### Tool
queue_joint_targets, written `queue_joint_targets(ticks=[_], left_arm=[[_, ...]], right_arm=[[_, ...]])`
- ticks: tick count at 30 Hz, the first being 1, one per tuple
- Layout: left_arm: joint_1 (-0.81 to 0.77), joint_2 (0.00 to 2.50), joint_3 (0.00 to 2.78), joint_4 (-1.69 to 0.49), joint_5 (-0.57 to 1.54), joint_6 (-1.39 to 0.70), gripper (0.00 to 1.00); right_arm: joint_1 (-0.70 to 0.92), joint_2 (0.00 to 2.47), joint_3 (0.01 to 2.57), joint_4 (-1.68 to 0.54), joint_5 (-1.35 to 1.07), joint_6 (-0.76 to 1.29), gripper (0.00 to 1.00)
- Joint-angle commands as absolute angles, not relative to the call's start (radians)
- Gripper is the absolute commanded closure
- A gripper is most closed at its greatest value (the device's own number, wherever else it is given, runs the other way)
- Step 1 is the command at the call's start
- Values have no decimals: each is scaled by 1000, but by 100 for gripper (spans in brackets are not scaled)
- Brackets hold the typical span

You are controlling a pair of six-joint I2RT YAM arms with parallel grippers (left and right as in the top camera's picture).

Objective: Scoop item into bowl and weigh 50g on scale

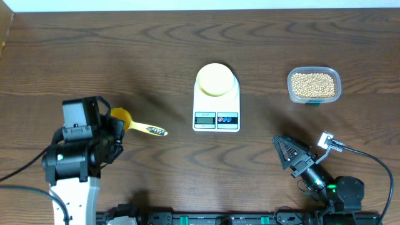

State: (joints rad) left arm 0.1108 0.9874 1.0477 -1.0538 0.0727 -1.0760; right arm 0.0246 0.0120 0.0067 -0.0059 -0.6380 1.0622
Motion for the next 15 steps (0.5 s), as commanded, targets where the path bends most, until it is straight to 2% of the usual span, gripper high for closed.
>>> queue_joint_targets(ticks=[1,6,10,13,15], left_arm=[[65,1037,1044,-1062,150,-1116,93],[-87,1084,1044,-1037,145,-1177,93],[-180,1085,1044,-1012,130,-1230,93],[-239,1086,1044,-1008,94,-1319,93],[-291,1086,1044,-984,76,-1341,93]], right_arm=[[35,11,18,61,-728,1008,15],[68,120,67,61,-789,1005,15],[140,292,135,65,-804,1004,19],[252,444,191,110,-783,981,22],[381,584,223,191,-714,981,22]])
